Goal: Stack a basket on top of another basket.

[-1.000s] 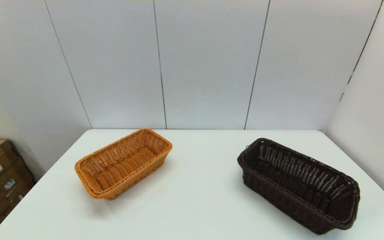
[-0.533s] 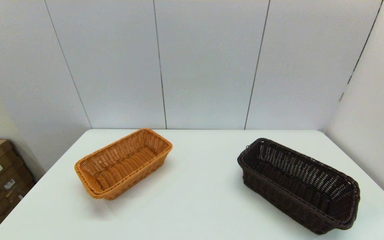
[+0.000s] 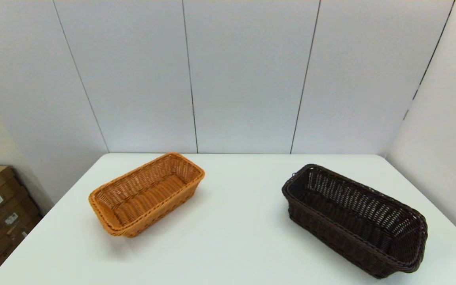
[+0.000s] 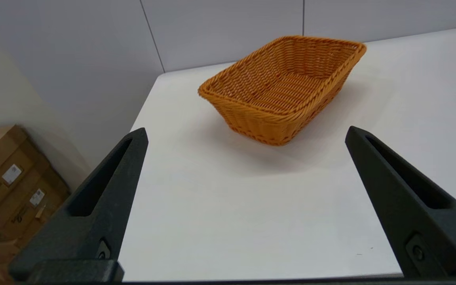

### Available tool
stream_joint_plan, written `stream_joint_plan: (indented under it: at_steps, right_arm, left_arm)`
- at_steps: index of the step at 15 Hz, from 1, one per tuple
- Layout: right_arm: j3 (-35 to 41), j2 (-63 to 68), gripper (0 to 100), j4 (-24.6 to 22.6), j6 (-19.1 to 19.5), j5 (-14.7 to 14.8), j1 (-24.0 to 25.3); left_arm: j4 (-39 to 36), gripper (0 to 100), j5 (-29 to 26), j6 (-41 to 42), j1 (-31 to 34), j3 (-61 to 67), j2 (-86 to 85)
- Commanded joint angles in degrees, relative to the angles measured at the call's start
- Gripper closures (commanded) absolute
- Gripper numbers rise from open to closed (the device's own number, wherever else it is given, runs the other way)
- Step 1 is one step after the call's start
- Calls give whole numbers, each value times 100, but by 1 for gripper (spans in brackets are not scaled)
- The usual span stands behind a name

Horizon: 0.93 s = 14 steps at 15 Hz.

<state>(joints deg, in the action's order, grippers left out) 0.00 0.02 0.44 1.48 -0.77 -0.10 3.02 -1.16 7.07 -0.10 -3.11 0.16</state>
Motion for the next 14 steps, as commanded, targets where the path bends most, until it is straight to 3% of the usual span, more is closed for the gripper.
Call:
stream_joint_plan:
  at_steps: [1,3,10,14]
  right_arm:
    - [0,6,0,0,2,-2,1]
    - [0,6,0,0,2,-2,1]
    - [0,6,0,0,2,-2,1]
    - [0,6,0,0,2,-2,1]
  left_arm:
    - [1245,0,-78,-109,1,-1148,529]
    - [1746,0,-69,-312,-8,-1667,1030]
    - [1833,0,-60,-443,1,-2985,3948]
    - [2176,0,-78,-1313,10,-3952,5855]
